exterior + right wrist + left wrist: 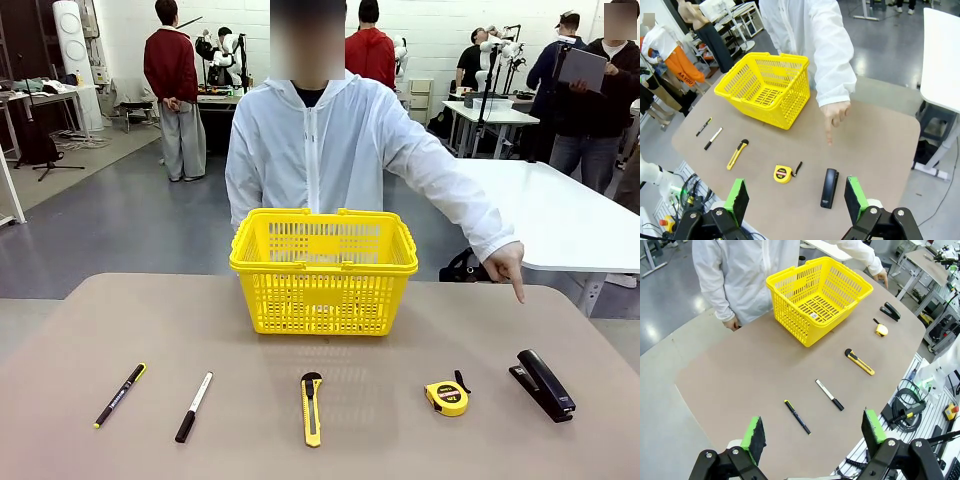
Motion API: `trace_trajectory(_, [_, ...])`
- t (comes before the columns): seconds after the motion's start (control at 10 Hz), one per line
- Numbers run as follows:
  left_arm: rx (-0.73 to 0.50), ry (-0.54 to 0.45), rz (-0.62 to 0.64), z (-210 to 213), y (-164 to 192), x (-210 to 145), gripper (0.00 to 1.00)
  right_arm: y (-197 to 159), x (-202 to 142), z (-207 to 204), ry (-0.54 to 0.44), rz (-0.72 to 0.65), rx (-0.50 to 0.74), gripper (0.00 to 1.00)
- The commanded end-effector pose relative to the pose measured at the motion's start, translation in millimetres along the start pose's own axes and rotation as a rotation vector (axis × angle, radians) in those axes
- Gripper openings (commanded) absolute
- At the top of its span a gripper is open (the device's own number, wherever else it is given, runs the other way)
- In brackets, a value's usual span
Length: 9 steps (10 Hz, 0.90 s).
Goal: Place the items the person wants into the basket.
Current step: Pick up the item the person points to and place it in the Market Basket.
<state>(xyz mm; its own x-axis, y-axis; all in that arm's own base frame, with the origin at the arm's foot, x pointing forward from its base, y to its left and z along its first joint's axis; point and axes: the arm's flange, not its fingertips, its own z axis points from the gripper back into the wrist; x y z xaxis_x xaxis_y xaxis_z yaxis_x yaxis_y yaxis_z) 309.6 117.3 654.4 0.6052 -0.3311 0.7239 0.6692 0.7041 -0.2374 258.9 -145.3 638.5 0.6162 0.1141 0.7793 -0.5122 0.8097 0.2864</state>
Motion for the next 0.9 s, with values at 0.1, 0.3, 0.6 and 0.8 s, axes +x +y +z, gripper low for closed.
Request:
trace_trajectory(0.1, [-0.013,-0.001,-0.009,1.6,1.2,1.0,1.0,3.6,9.7,-34.2,0.164,0.004,-0.04,1.0])
trace_trajectory(0.3, [-0.013,-0.001,-0.009,1.6,1.2,1.0,1.0,10.1,25.9,-100.3,0.326,-0.027,-0.108,1.0])
trace_trajectory(0.6, [-0.013,-0.001,-0.009,1.6,1.2,1.0,1.0,-15.8,-7.1,-204.8,0.521,-0.069,-0.298,1.0])
trace_trajectory(0.8, [-0.013,-0.001,-0.009,1.6,1.2,1.0,1.0,-44.4,-48.4,-256.8,0.587,-0.077,-0.26,1.0])
